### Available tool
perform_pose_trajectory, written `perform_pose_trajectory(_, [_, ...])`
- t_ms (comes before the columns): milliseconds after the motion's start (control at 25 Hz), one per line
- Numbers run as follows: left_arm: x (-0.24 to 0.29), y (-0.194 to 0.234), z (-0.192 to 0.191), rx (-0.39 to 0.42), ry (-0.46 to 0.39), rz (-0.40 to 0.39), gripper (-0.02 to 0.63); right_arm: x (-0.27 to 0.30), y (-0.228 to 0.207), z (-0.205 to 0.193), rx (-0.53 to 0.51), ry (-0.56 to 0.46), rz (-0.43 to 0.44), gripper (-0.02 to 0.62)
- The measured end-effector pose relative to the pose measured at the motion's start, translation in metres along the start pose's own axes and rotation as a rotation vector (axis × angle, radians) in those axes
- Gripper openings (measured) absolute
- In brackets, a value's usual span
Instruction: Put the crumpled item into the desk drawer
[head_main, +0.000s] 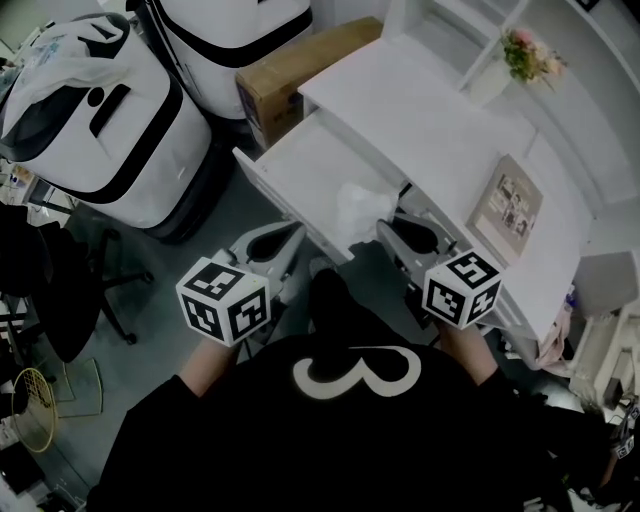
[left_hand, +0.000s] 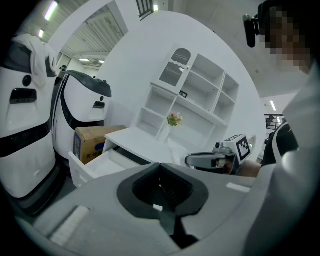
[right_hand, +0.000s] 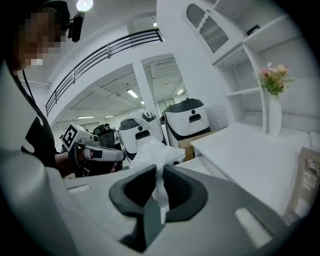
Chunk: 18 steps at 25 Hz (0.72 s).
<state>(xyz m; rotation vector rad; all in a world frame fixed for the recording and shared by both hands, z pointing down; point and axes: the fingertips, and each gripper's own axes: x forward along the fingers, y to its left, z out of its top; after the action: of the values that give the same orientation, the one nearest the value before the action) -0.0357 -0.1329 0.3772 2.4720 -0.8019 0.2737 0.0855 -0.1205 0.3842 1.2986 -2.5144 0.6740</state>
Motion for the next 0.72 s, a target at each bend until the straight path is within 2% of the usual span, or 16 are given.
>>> perform_pose_trajectory(440, [0.037, 0.062, 0.023, -0.067, 0.021, 0.090, 0.009, 0.087, -0.057, 0.008, -0.010, 0.113, 0.043, 0.049])
perform_pose_trajectory(720, [0.066, 0.096, 0.029, -0.110, 0.050, 0.116, 0.009, 0.143, -0.096, -0.001, -0.007, 0.205, 0.053, 0.049])
